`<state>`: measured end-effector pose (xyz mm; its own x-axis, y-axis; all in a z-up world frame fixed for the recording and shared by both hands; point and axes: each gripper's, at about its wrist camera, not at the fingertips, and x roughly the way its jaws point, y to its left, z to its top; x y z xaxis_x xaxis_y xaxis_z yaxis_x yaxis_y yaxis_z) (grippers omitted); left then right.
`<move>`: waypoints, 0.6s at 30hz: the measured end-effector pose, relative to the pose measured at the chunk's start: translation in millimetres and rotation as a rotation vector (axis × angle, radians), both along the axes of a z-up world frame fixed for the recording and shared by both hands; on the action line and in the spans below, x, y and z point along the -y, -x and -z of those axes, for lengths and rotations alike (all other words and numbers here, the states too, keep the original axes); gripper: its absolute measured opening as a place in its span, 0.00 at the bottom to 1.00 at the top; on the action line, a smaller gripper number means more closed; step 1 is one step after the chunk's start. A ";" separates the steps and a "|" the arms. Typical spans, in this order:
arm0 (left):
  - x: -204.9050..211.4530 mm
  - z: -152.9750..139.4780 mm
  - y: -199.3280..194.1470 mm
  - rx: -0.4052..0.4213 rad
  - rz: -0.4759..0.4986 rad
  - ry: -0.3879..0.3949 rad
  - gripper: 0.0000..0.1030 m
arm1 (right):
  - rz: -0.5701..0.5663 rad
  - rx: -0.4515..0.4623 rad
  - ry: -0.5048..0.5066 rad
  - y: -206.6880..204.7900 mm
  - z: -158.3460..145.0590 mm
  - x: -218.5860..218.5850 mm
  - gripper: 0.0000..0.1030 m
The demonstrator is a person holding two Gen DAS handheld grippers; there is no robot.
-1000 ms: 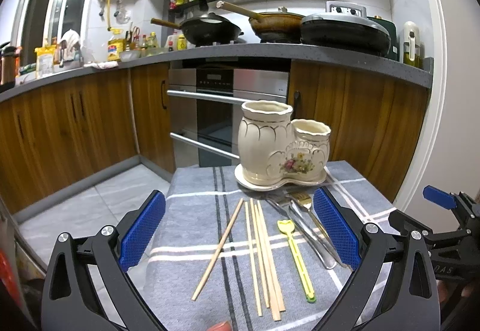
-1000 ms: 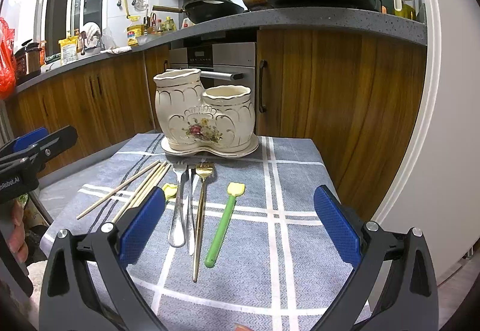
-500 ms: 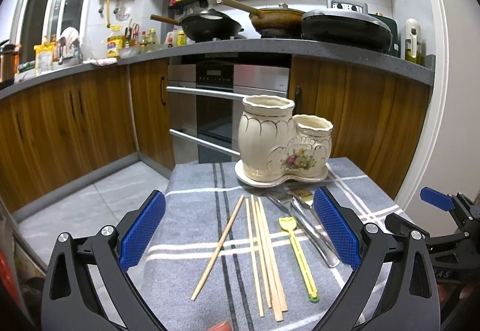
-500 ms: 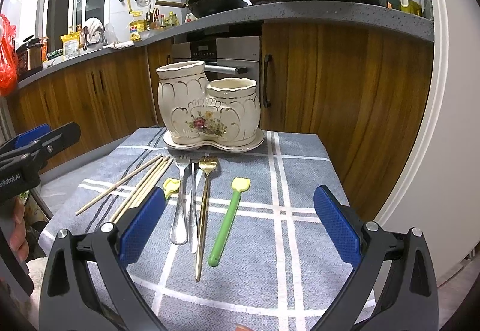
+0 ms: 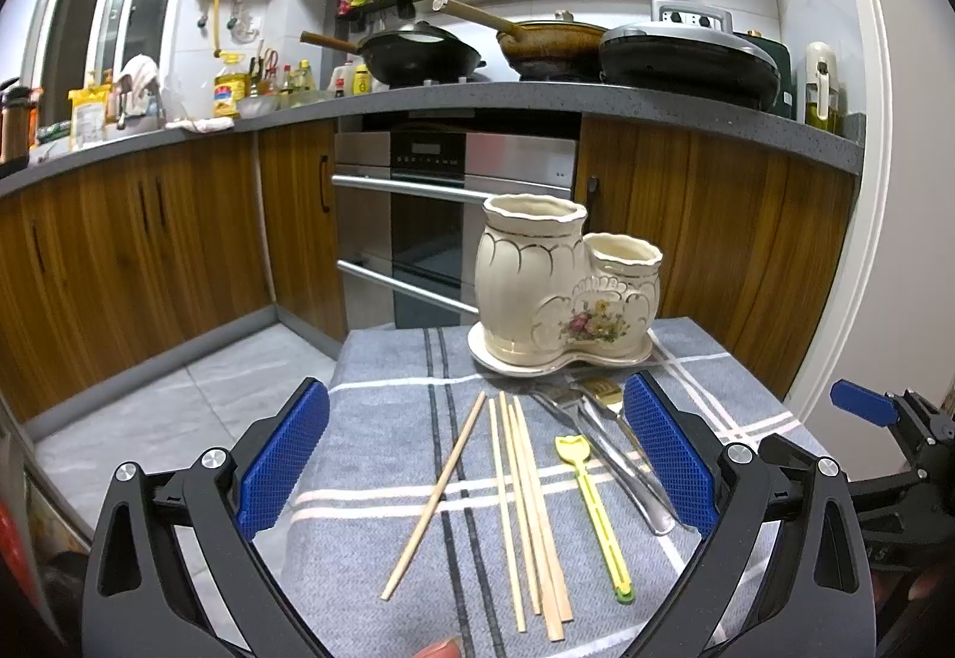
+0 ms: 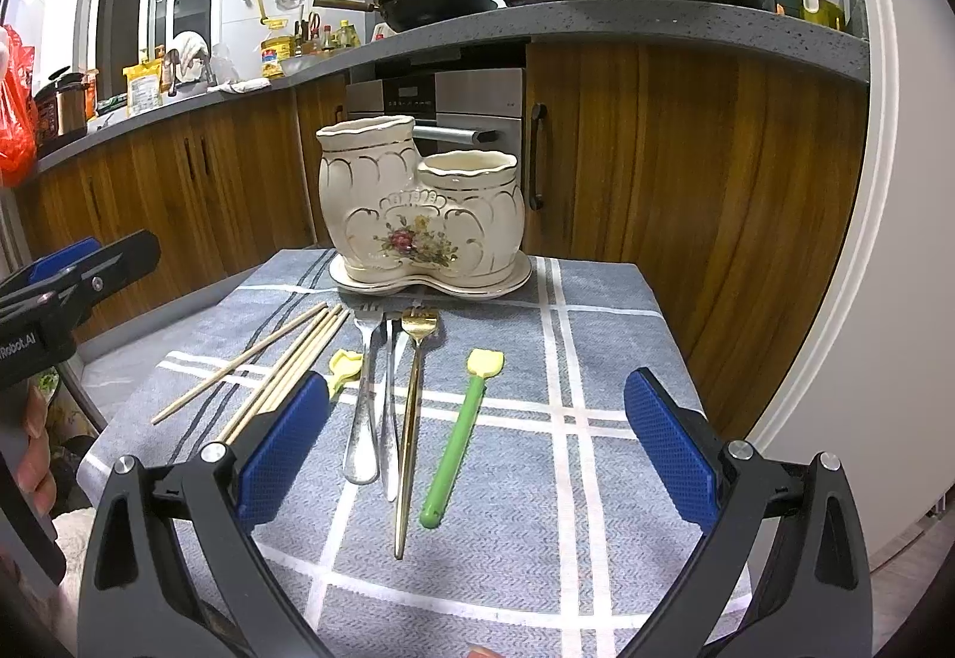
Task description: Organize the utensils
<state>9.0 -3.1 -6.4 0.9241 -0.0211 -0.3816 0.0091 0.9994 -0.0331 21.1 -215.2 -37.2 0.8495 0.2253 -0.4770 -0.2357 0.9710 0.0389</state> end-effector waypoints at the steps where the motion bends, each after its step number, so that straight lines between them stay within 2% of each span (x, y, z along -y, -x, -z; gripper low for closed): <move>1: 0.3 -0.3 0.5 0.000 0.001 -0.001 0.95 | -0.001 0.000 0.000 -0.3 0.4 0.2 0.95; 18: -1.4 0.1 0.5 0.000 0.001 0.001 0.95 | -0.002 -0.012 0.001 -2.2 5.1 -0.2 0.95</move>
